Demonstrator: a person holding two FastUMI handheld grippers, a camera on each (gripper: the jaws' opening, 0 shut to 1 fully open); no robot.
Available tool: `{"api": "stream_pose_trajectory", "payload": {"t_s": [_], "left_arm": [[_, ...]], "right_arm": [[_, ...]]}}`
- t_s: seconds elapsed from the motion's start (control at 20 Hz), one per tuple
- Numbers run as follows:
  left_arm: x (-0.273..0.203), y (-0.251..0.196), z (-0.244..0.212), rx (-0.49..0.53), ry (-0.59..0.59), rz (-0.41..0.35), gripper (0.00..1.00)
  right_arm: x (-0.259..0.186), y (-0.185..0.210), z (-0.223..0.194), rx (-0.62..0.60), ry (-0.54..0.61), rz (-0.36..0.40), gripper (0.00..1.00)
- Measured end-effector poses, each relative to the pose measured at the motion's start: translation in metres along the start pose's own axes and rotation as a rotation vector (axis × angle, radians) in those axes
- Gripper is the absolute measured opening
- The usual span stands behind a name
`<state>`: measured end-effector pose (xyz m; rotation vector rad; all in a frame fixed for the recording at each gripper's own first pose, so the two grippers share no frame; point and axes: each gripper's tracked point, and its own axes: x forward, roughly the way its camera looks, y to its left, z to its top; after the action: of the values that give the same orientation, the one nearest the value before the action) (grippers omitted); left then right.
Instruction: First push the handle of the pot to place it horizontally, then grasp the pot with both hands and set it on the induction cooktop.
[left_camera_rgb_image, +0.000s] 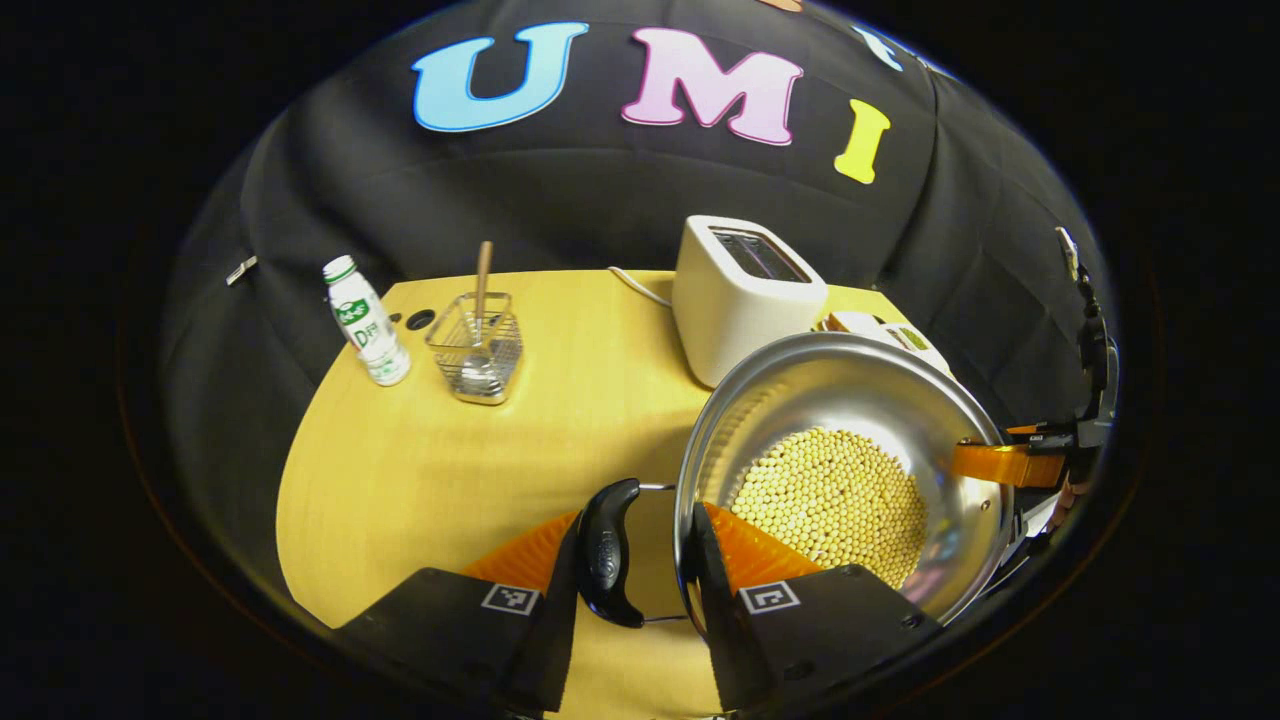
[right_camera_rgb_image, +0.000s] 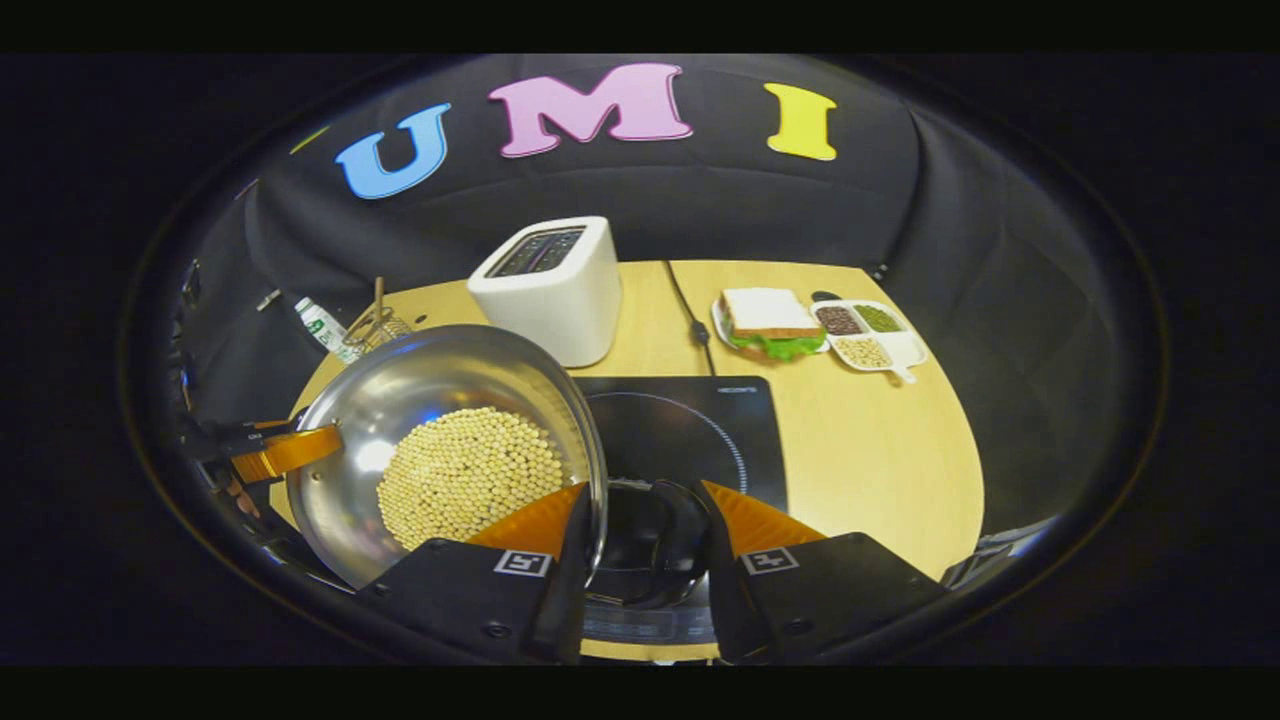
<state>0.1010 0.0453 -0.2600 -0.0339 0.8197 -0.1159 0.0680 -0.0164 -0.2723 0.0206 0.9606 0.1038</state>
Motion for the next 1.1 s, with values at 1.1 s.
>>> {"api": "stream_pose_trajectory", "payload": {"t_s": [1.1], "left_arm": [[0.059,-0.079,0.005,0.004,0.035,0.014,0.58]], "right_arm": [[0.046,-0.090,-0.002,0.034,0.032,0.012,0.53]]}}
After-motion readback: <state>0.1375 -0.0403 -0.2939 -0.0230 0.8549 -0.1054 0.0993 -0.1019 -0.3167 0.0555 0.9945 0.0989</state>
